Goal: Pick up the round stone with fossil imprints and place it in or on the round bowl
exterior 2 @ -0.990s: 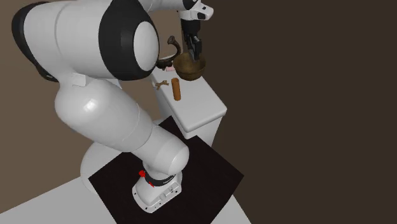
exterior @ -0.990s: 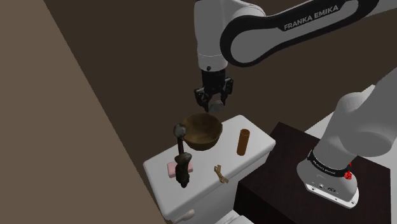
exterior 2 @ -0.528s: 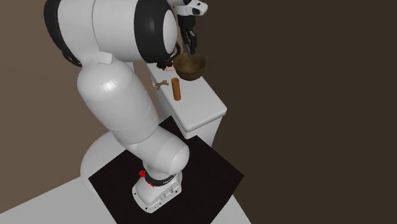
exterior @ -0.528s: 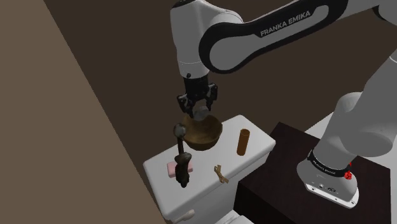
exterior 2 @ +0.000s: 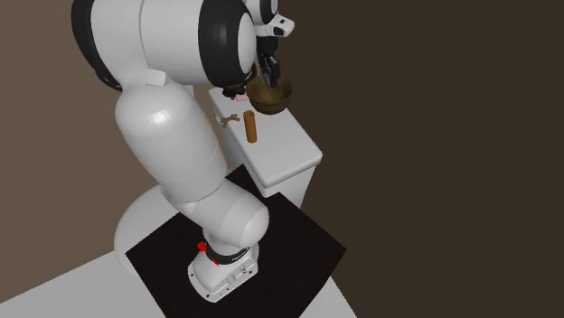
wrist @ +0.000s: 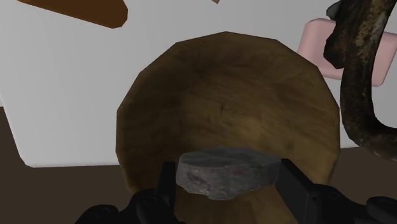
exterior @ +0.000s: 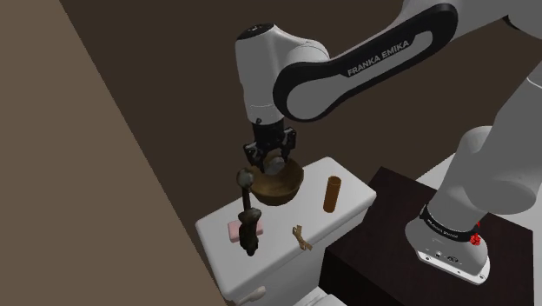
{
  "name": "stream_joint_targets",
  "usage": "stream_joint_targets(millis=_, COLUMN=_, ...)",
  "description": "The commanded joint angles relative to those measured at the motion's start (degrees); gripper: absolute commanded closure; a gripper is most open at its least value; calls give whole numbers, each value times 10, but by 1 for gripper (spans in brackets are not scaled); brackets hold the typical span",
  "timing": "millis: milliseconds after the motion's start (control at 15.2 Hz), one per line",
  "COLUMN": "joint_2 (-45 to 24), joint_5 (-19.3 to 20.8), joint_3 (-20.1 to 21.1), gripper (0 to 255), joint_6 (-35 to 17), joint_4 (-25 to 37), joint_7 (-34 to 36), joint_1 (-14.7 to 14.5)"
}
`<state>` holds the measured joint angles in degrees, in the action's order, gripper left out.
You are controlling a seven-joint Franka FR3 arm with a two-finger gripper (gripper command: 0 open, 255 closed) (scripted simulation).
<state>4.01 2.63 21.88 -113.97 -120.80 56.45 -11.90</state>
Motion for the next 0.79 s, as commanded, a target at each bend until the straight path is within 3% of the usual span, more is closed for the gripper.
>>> stream_joint_targets(millis=0, joint_2=-6, joint_5=3, joint_3=1, gripper=255, joint_6=-15, joint_4=-10, joint_7=3, joint_1=0)
stream_joint_targets(millis=660, joint_2=-13, joint_5=6, joint_3=1, gripper=255, joint_6=-34, joint_4=-21, joint_7=6, joint_1=0)
stream_joint_targets(millis=726, joint_2=-13, joint_5=6, joint_3=1, gripper=0, joint_6=-34, joint_4=-21, joint_7=6, joint_1=0)
